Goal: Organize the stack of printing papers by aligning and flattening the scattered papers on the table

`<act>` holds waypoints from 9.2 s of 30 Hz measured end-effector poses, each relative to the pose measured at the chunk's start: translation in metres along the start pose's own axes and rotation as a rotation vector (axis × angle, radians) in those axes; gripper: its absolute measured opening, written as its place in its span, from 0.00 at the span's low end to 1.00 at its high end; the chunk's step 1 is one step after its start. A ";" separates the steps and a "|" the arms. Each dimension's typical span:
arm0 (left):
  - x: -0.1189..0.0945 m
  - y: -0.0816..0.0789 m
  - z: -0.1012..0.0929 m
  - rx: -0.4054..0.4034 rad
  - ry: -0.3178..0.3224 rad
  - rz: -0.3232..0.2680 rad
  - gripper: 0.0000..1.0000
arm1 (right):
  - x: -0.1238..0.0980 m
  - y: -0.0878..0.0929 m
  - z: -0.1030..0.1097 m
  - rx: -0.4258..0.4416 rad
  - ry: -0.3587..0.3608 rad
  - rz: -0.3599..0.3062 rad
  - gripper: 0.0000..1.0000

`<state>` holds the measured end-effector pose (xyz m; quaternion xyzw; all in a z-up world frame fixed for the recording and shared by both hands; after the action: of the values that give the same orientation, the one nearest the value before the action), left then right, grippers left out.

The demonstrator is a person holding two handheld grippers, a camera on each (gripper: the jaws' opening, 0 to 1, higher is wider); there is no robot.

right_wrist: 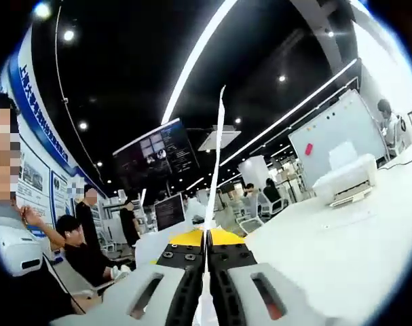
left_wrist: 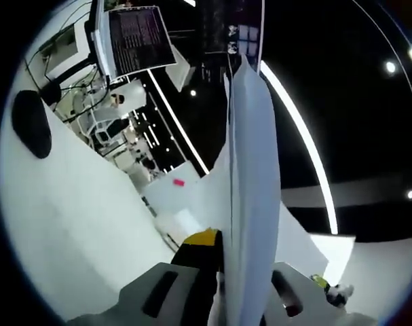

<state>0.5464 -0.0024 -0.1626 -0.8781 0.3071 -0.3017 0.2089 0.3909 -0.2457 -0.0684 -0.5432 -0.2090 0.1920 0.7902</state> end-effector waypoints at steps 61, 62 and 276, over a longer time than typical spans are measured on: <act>0.001 0.004 0.003 -0.047 0.013 0.015 0.10 | 0.081 0.132 -0.012 0.275 -0.168 0.069 0.00; 0.001 0.004 0.003 -0.046 0.012 0.015 0.11 | 0.082 0.132 -0.011 0.274 -0.168 0.070 0.00; 0.013 0.014 -0.144 0.839 0.683 0.425 0.05 | 0.037 0.077 -0.094 -0.263 -0.148 0.211 0.78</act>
<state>0.4537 -0.0471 -0.0602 -0.4920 0.3809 -0.6153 0.4839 0.4664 -0.2737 -0.1665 -0.6453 -0.2316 0.2842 0.6702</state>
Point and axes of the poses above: the point that each gripper's makers call its tool centre point, and the gripper's own axes: x roughly forward along the fingers, z roughly to its left, y roughly out of its underside, the point moved 1 cm from there along -x, roughly backward along the fingers, and after that the axes turned 9 degrees about z, right-handed, at the moved point
